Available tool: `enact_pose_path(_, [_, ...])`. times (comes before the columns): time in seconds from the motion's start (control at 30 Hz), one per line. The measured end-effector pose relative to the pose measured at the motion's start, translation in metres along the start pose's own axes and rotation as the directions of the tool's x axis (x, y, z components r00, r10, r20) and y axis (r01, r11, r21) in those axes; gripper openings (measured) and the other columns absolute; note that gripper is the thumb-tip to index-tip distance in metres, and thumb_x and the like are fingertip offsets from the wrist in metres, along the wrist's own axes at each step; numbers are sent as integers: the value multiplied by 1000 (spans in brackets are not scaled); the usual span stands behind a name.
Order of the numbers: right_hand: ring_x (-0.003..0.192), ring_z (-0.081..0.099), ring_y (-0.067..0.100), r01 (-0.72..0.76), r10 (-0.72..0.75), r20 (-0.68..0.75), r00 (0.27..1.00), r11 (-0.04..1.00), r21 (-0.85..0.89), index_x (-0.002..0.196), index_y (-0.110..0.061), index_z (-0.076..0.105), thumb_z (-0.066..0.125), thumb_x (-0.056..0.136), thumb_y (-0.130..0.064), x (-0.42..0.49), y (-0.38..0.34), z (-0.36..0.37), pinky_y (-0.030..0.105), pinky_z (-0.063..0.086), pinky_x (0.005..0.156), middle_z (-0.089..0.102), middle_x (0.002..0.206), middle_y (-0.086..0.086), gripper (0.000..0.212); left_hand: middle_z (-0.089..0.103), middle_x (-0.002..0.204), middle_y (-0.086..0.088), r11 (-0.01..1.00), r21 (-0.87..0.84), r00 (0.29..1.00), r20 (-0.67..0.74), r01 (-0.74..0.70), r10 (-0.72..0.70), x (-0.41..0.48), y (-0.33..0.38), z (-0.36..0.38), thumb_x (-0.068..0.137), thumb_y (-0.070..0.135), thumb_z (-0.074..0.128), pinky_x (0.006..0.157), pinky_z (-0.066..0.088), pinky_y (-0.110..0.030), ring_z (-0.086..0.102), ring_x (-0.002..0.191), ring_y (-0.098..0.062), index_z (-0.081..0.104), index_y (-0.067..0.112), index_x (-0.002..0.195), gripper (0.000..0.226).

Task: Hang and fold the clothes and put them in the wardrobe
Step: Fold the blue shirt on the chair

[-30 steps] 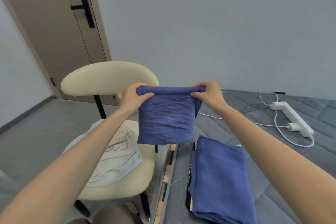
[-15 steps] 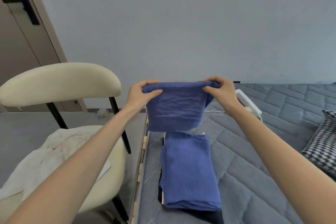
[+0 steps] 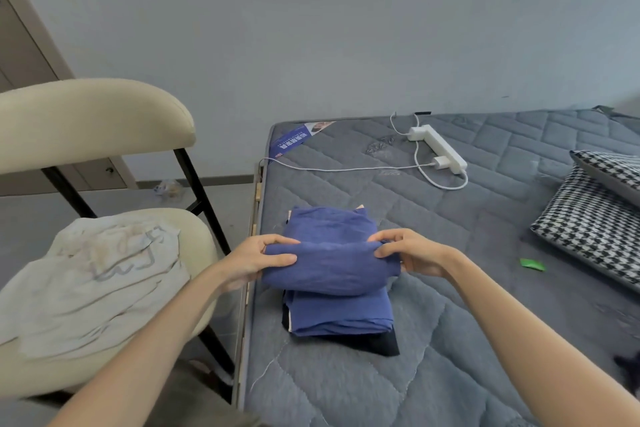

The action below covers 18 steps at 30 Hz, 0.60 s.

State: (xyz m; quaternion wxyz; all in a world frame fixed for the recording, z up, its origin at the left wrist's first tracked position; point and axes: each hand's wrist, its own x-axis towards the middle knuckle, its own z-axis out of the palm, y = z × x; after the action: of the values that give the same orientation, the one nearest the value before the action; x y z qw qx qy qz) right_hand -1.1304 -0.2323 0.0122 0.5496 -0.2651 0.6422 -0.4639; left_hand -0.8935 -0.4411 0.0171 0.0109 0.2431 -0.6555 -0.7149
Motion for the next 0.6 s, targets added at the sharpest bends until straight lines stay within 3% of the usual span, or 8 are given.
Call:
enact_pose_path(0.07, [74,64,11,7,-6,-29,1000,998,59,92,-17,67,69,80,-2,3,2,2,20,49,55,66,91,0,19,73,99,-3,999,-29,1000,-23,-20,19,2,-4,-2,31,45,95,65,55,-23,70,87,-14,69,16,105,84])
enact_pose_path(0.13, [74,64,12,67,-55,-105,993,991,112,95,-18,66,64,85,-1,7,-2,3,20,49,54,67,92,1,20,72,103,-1,997,-54,994,-90,-60,55,5,-2,-3,38,46,93,64,55,-22,69,89,-12,68,19,107,78])
enact_pose_path(0.23, [82,65,15,192,-155,-276,949,975,111,107,-17,64,67,85,-4,17,-11,4,23,52,60,67,102,2,25,67,116,-1,991,-34,977,-177,-130,122,18,7,-3,79,24,73,69,54,-20,65,100,-13,64,26,110,32])
enact_pose_path(0.27, [81,63,15,215,-178,-345,922,974,71,111,-17,63,67,85,-6,21,-13,4,24,51,61,67,99,3,28,65,118,0,987,25,967,-201,-157,158,24,10,-3,86,18,66,74,54,-19,63,106,-14,62,28,111,27])
enact_pose_path(0.33, [74,56,13,215,-207,-468,859,976,-37,118,-17,59,66,88,-11,33,-14,4,21,44,60,58,83,2,31,61,122,4,964,180,947,-219,-197,235,37,16,-5,92,15,60,87,51,-21,59,113,-13,58,29,116,28])
enact_pose_path(0.4, [80,52,14,193,-210,-543,813,977,-88,123,-20,54,63,91,-15,43,-11,4,24,44,67,51,84,1,34,55,129,4,912,355,934,-206,-206,292,51,20,-5,93,15,58,100,45,-27,53,119,-13,53,28,124,34])
enact_pose_path(0.5, [111,53,22,164,-185,-547,817,983,-88,130,-25,45,62,91,-18,57,-2,8,38,46,97,54,120,10,43,44,140,3,863,469,935,-186,-185,302,69,20,1,94,19,57,105,33,-24,42,130,-15,42,24,136,45])
enact_pose_path(0.6, [128,44,19,86,-137,-501,854,989,-124,137,-23,35,66,88,-21,61,4,20,34,37,107,41,137,-1,58,32,148,5,882,455,947,-215,-121,240,83,11,6,90,25,63,103,26,-20,29,138,-13,31,25,143,62])
